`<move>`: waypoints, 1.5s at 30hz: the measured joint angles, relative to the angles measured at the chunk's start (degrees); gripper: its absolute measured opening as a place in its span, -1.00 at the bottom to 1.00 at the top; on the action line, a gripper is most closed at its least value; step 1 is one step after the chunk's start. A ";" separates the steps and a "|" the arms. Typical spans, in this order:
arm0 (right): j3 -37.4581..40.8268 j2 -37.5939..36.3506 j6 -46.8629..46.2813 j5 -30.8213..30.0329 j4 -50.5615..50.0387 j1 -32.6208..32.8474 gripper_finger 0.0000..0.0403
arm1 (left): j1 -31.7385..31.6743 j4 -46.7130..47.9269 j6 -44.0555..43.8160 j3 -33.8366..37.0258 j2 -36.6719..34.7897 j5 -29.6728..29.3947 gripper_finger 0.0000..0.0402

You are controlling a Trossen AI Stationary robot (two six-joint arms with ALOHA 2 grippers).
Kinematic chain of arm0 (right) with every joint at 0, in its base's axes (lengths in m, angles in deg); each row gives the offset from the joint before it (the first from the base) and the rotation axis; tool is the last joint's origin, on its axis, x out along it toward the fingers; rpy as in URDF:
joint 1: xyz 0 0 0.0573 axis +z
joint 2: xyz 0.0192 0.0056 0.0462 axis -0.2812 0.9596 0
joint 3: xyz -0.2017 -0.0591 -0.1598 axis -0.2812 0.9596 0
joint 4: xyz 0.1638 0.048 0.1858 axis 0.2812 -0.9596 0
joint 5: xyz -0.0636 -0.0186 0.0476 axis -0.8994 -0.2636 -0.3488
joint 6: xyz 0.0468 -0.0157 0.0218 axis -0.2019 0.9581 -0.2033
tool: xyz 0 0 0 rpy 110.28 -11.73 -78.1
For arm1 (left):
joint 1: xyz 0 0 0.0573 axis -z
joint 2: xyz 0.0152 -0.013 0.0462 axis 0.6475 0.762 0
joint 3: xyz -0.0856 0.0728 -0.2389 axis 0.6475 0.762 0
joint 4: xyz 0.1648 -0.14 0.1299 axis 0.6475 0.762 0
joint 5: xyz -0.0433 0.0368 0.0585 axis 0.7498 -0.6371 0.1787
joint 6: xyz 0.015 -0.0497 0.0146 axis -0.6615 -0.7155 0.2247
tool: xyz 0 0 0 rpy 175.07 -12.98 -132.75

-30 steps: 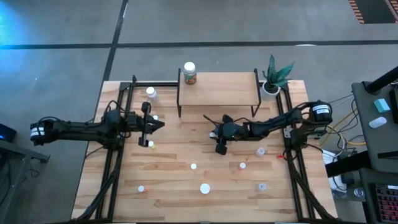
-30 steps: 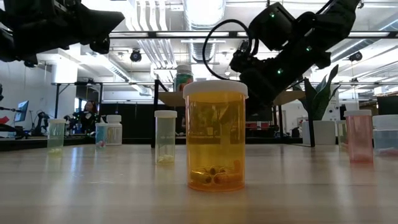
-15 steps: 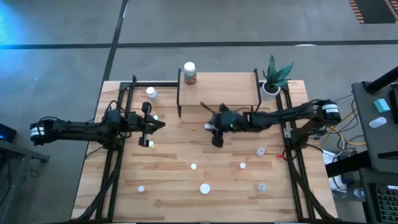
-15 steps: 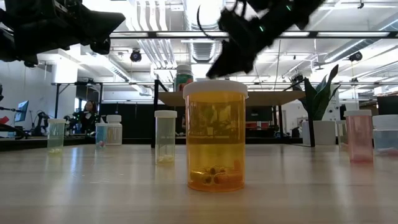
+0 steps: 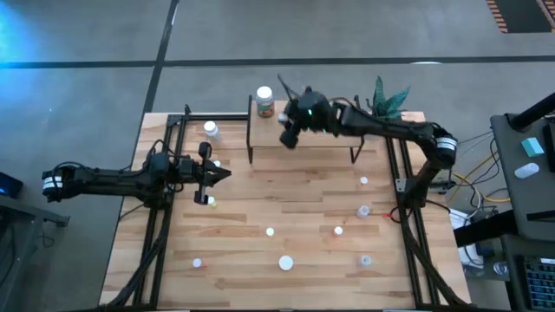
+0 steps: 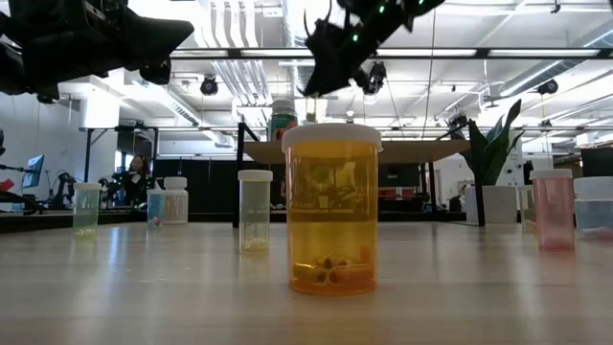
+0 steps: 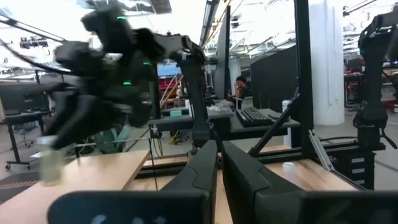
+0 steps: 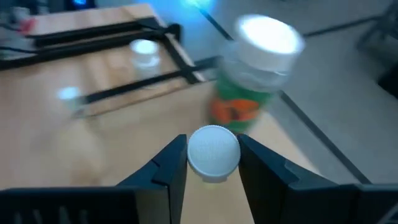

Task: Pick and place medicine bottles onto shelf by color
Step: Put the top right yellow pill bottle on the shelf, then put the white pill bottle on the shelf

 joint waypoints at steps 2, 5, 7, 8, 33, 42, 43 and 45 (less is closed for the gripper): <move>-1.29 1.82 0.02 0.05 -0.36 -2.34 -0.42 | 0.00 -0.23 0.01 0.00 0.09 0.00 -0.97; -2.33 4.27 -0.23 1.46 -0.29 -5.12 -0.42 | 0.00 -0.20 0.02 0.00 0.09 0.00 -0.97; -2.92 5.75 -0.74 1.63 -0.19 -6.33 -0.41 | 0.00 -0.20 0.02 0.00 0.09 0.00 -0.97; -3.06 6.33 -0.85 1.79 -0.12 -6.69 -0.39 | 0.00 -0.22 0.02 0.00 0.09 0.00 -0.97; -5.41 9.64 -6.30 2.59 -0.12 -11.21 -0.13 | 0.00 -0.12 0.02 0.07 0.11 0.00 -0.97; -5.85 8.29 -6.20 2.53 -0.36 -11.21 0.33 | 0.00 -0.05 0.04 0.20 0.11 0.00 -0.97; -5.91 7.81 -5.84 2.51 -0.46 -11.19 0.37 | 0.00 -0.03 0.02 0.20 0.11 0.00 -0.97; -6.57 6.71 -5.07 2.50 -1.32 -11.12 0.44 | 0.00 -0.02 0.03 0.20 0.11 0.02 -0.97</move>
